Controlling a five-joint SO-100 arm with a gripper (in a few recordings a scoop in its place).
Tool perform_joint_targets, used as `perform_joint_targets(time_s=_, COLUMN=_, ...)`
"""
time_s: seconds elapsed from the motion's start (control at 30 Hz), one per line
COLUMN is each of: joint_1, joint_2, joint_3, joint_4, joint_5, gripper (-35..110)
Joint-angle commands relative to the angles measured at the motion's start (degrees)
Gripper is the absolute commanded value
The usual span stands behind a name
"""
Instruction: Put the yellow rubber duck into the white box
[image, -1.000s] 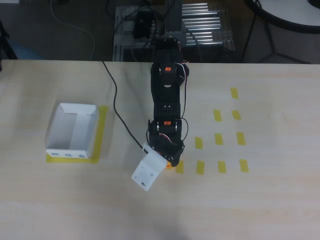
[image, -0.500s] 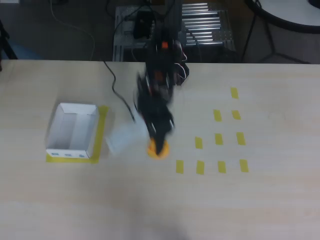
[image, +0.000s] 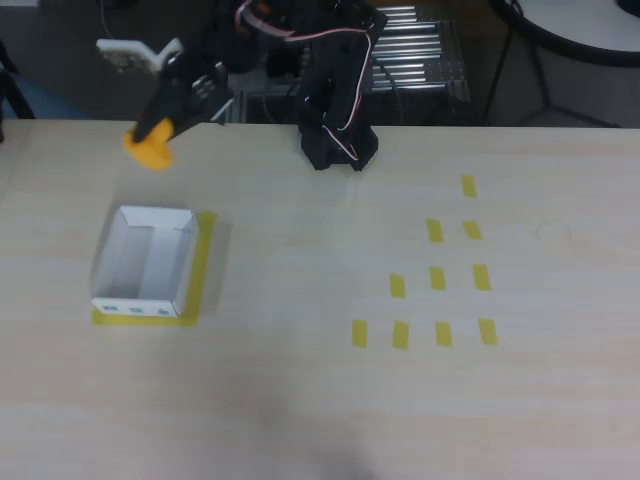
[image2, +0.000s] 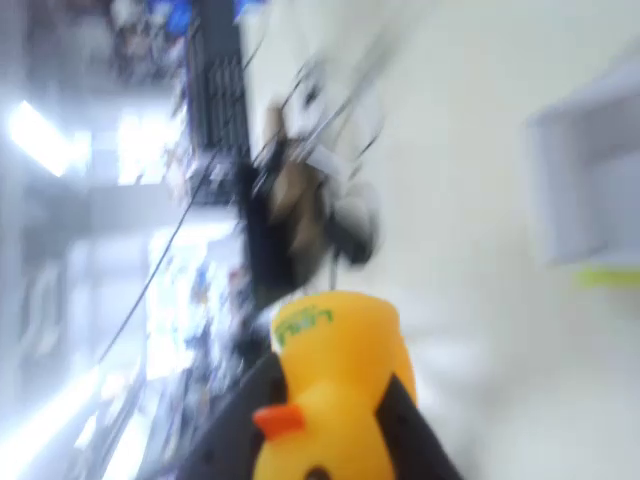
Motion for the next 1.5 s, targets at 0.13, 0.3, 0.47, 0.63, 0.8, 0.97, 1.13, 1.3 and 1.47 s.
perform_joint_targets(time_s=0.13, joint_1=8.17, joint_2=-31.2, joint_3=-18.81, joint_4=6.77, joint_5=-7.65, gripper=0)
perform_joint_targets(time_s=0.3, joint_1=8.44, joint_2=-50.19, joint_3=-37.62, joint_4=16.96, joint_5=-7.91, gripper=0)
perform_joint_targets(time_s=0.47, joint_1=8.7, joint_2=-60.21, joint_3=-48.16, joint_4=25.05, joint_5=-8.96, gripper=0)
perform_joint_targets(time_s=0.63, joint_1=7.21, joint_2=-64.42, joint_3=-48.78, joint_4=26.19, joint_5=-13.1, gripper=0)
perform_joint_targets(time_s=0.8, joint_1=6.24, joint_2=-67.59, joint_3=-48.69, joint_4=26.02, joint_5=-19.34, gripper=13)
perform_joint_targets(time_s=0.97, joint_1=5.89, joint_2=-68.99, joint_3=-48.52, joint_4=25.05, joint_5=-23.03, gripper=29)
perform_joint_targets(time_s=1.13, joint_1=5.36, joint_2=-67.15, joint_3=-48.43, joint_4=24.79, joint_5=-23.29, gripper=36)
perform_joint_targets(time_s=1.3, joint_1=4.04, joint_2=-54.93, joint_3=-45.18, joint_4=26.63, joint_5=-22.06, gripper=33)
perform_joint_targets(time_s=1.47, joint_1=0.09, joint_2=-26.98, joint_3=-39.55, joint_4=27.86, joint_5=-9.93, gripper=0)
